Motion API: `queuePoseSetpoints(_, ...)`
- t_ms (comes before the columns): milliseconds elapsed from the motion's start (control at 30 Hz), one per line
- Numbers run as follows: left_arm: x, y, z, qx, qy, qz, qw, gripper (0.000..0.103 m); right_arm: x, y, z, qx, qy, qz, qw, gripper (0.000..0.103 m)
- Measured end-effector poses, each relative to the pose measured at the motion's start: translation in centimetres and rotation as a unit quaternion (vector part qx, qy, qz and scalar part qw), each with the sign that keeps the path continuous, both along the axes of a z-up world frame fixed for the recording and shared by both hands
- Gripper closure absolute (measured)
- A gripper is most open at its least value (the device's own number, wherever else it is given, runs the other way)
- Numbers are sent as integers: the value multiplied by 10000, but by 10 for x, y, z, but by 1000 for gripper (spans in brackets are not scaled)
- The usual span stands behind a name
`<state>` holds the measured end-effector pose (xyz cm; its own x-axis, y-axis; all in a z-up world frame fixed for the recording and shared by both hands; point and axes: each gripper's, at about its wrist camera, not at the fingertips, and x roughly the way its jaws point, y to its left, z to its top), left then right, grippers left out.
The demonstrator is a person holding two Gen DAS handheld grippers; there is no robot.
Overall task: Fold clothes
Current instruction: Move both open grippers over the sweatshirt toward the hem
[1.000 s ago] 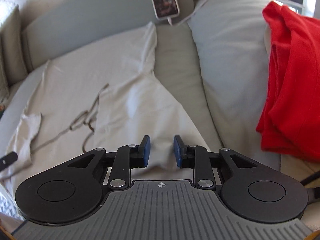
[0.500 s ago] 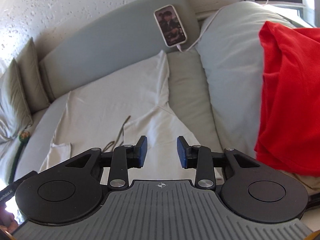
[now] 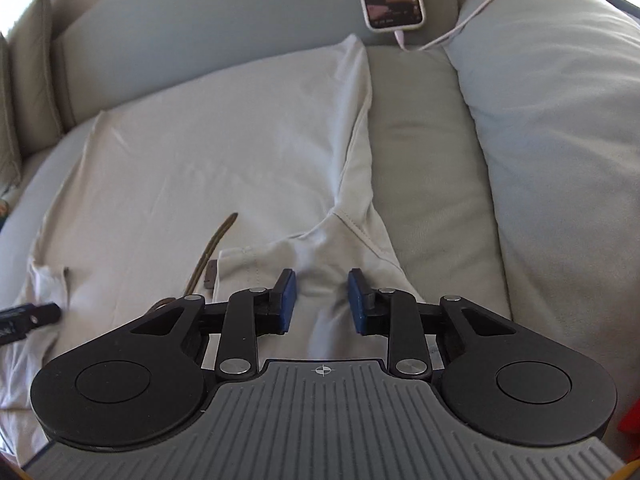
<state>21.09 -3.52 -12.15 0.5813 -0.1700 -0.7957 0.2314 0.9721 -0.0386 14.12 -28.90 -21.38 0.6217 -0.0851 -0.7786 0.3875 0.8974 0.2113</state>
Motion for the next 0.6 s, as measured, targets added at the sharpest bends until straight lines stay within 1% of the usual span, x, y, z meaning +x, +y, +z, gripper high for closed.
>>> queuePoseSetpoints(33,-1,0,4,-16,62,-26,10000,47,-4,-2,1,54,-12,-87,9999,80)
queuePoseSetpoints(67,-1,0,9,-36,130,-51,9999,48,-6,-3,5,-2,82,-115,9999,88)
queuePoseSetpoints(100,-3,1,17,-125,148,-92,9998,49,-8,-4,10,-69,185,-138,9997,87)
queuePoseSetpoints(133,-6,3,26,-221,162,-134,9995,49,-11,-6,18,-4,202,-170,9997,82)
queuePoseSetpoints(167,-9,5,37,-322,117,-204,9992,49,-15,-8,27,74,211,-204,9995,75)
queuePoseSetpoints(200,-14,5,48,-389,56,-282,9988,48,-24,-11,40,193,-3,-224,9996,69)
queuePoseSetpoints(233,-18,6,59,-440,12,-355,9984,47,-32,-14,52,317,-240,-243,9989,58)
queuePoseSetpoints(267,-21,8,71,-488,-12,-417,9979,46,-42,-16,67,421,-487,-286,9975,51)
queuePoseSetpoints(300,-24,9,82,-535,-35,-478,9974,44,-51,-18,82,526,-664,-331,9959,50)
queuePoseSetpoints(367,-29,14,106,-675,-104,-548,9962,42,-63,-22,110,685,-782,-372,9939,47)
queuePoseSetpoints(433,-33,21,128,-895,-221,-549,9942,39,-73,-23,137,691,-917,-407,9926,45)
queuePoseSetpoints(500,-33,28,146,-1032,-457,-487,9924,36,-81,-23,164,625,-1218,-375,9899,39)
queuePoseSetpoints(567,-30,31,157,-987,-728,-328,9919,34,-84,-25,185,521,-1485,-358,9869,25)
queuePoseSetpoints(600,-28,32,161,-935,-835,-242,9918,34,-83,-27,194,457,-1584,-362,9856,24)
